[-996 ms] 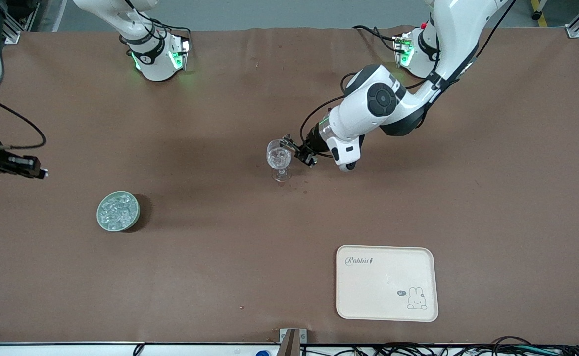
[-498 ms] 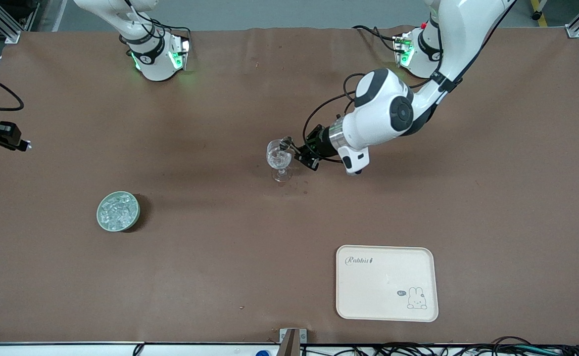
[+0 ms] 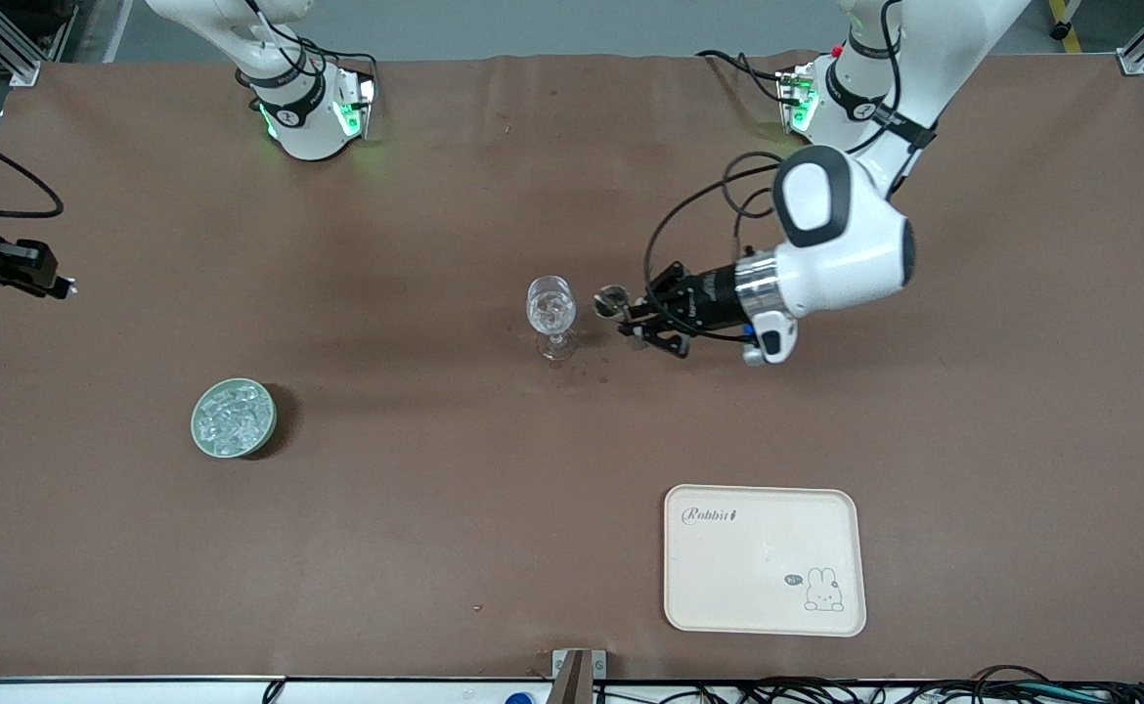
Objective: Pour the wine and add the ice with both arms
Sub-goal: 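Move the ice over the glass with the right gripper while the left gripper withdraws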
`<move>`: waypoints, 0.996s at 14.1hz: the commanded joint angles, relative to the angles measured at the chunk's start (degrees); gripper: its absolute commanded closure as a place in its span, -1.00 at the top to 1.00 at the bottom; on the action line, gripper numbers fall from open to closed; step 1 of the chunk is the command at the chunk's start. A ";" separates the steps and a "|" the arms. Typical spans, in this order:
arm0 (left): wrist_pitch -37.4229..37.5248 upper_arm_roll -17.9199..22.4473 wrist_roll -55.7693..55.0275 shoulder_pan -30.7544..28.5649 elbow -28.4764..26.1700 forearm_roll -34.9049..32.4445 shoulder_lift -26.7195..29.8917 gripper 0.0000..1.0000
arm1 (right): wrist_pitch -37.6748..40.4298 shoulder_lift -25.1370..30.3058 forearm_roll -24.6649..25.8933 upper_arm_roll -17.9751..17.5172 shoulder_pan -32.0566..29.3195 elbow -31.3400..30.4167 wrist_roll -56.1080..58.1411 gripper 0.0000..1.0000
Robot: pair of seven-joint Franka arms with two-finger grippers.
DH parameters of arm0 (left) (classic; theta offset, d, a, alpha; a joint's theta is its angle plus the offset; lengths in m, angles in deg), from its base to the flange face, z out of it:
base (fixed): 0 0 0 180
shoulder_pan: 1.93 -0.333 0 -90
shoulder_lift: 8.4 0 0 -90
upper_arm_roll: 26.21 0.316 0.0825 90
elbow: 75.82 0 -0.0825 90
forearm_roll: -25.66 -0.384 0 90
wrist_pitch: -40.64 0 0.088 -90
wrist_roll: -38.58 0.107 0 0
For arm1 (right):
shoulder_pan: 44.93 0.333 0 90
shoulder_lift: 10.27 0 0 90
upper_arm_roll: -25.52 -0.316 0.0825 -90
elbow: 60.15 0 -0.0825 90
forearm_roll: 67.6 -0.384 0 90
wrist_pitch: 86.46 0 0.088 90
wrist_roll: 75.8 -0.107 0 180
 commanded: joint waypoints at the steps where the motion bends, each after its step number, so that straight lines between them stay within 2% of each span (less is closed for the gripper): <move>1: 7.24 7.78 5.33 0.23 -0.49 5.34 1.44 -0.99 | -1.98 0.22 -2.56 -5.07 1.24 -0.63 -12.00 -0.99; 4: 10.41 13.86 12.54 0.23 0.99 9.65 -1.98 -0.99 | -6.28 -2.23 -2.74 -11.05 3.87 -0.81 -24.23 -0.99; 6: 11.29 17.20 13.79 0.32 5.29 10.19 -6.72 -0.99 | -9.53 -4.52 -2.75 -16.05 5.02 -0.90 -33.19 -0.99; 9: 18.92 25.71 16.15 0.14 13.20 10.46 -15.24 -0.99 | -15.41 -10.31 -1.78 -25.62 5.73 -0.90 -46.12 -0.99; 11: 22.27 29.42 18.97 -0.04 16.20 14.83 -18.77 -0.99 | -18.41 -13.13 -0.38 -28.45 7.21 -0.98 -50.70 -0.99; 14: 22.55 31.98 20.82 -0.12 20.76 20.29 -24.47 -0.99 | -22.37 -17.35 4.10 -30.92 11.08 -1.25 -58.96 -0.99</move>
